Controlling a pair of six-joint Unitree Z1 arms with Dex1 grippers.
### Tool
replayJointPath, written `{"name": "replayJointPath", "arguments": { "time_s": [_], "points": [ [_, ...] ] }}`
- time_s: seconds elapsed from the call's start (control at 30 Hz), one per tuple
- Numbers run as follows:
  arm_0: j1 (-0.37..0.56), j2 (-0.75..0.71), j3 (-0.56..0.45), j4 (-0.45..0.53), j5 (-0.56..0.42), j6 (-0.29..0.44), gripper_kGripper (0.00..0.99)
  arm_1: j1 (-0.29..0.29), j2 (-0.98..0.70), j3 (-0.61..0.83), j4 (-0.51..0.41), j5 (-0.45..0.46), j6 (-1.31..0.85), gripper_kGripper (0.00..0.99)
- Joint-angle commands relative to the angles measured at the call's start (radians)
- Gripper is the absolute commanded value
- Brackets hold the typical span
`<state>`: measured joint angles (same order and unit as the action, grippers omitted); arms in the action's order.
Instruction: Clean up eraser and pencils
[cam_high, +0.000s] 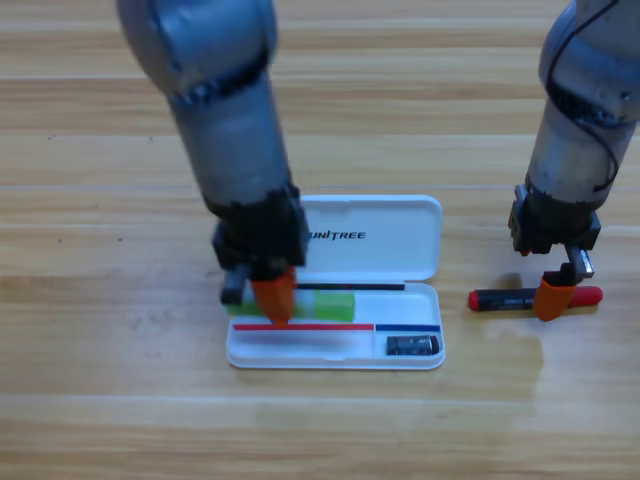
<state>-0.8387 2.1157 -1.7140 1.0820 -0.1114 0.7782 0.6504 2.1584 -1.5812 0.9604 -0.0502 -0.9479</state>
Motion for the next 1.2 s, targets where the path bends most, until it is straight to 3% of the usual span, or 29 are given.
{"name": "replayJointPath", "arguments": {
  "time_s": [0.03, 0.2, 0.3, 0.43, 0.47, 0.8, 0.97, 1.2],
  "points": [
    [-0.045, 0.090, -0.013, -0.028, -0.013, -0.025, 0.000, -0.029, 0.084, -0.002, -0.017, 0.016, -0.020, 0.813],
    [-0.056, 0.119, -0.022, -0.042, -0.022, -0.039, 0.000, -0.029, 0.101, 0.003, -0.017, 0.018, -0.031, 0.793],
    [-0.062, 0.136, -0.033, -0.045, -0.022, -0.053, 0.000, -0.029, 0.116, 0.007, -0.017, 0.019, -0.046, 0.555],
    [-0.065, 0.153, -0.041, -0.051, -0.022, -0.068, 0.000, -0.029, 0.127, 0.013, -0.017, 0.026, -0.058, 0.055],
    [-0.065, 0.156, -0.041, -0.054, -0.022, -0.068, 0.000, -0.029, 0.127, 0.015, -0.017, 0.027, -0.058, 0.000],
    [-0.059, 0.155, -0.035, -0.062, -0.010, -0.068, 0.000, -0.020, 0.021, 0.024, 0.020, 0.027, -0.035, 0.000],
    [-0.030, 0.141, -0.026, -0.060, -0.004, -0.057, 0.000, 0.003, -0.068, 0.023, 0.080, 0.058, -0.020, 0.000],
    [0.018, 0.116, 0.010, -0.062, 0.004, -0.031, 0.000, 0.018, -0.083, 0.018, 0.095, 0.064, -0.006, 0.000]
  ]
}}
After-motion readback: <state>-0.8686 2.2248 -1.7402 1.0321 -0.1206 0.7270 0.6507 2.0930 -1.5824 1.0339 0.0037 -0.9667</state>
